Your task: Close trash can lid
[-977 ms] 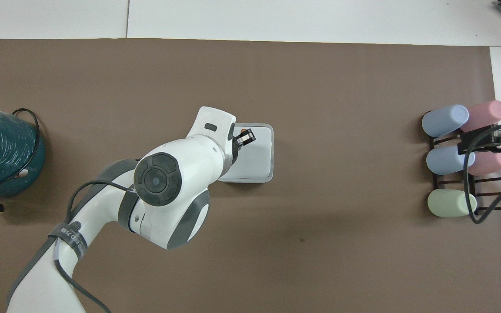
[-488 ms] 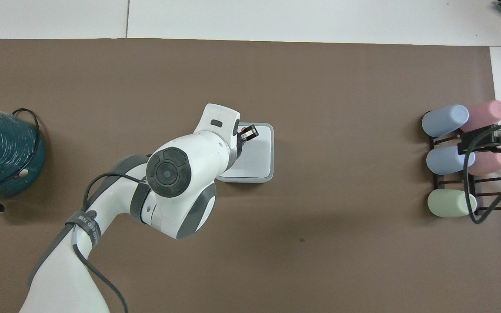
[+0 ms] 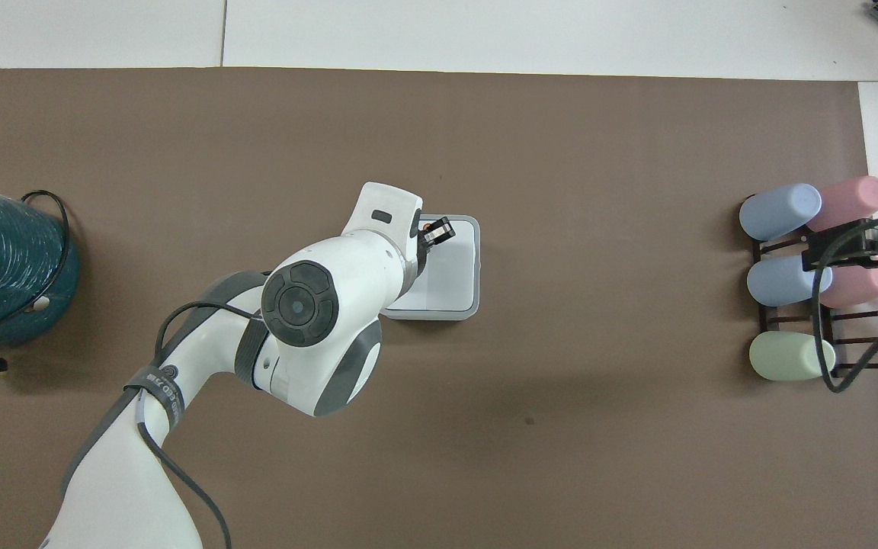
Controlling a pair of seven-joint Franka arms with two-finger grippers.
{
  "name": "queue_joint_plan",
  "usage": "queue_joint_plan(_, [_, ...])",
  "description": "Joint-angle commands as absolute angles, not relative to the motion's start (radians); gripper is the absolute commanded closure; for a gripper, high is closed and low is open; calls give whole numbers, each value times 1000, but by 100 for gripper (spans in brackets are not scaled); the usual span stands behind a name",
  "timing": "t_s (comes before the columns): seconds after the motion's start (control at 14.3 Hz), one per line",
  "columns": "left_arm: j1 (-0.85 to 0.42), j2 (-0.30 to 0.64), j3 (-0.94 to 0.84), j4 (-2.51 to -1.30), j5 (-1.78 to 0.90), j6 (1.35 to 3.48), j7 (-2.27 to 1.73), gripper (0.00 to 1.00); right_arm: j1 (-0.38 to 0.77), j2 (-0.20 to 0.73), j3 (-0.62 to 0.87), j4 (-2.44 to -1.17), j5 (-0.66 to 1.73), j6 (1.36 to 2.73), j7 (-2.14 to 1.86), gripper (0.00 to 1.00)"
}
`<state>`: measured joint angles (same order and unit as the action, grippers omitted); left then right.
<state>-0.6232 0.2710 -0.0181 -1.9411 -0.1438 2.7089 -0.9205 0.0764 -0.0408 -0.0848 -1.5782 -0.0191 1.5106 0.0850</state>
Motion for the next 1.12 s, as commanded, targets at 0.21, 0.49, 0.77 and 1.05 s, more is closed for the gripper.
queue_joint_plan(0.21, [-618, 342, -15, -1858, -156, 2616, -913, 100, 71, -52, -81, -1580, 0, 1496, 91, 0])
queue_joint_plan(0.49, [-603, 324, -6, -1772, -156, 2449, -911, 100, 72, -52, -81, -1580, -2, 1496, 91, 0])
queue_joint_plan(0.77, [-529, 270, -6, -1665, -147, 2184, -864, 100, 71, -52, -81, -1580, -2, 1496, 91, 0])
queue_joint_plan(1.05, [-450, 256, -6, -1556, -146, 1924, -724, 100, 72, -52, -81, -1580, 0, 1496, 91, 0])
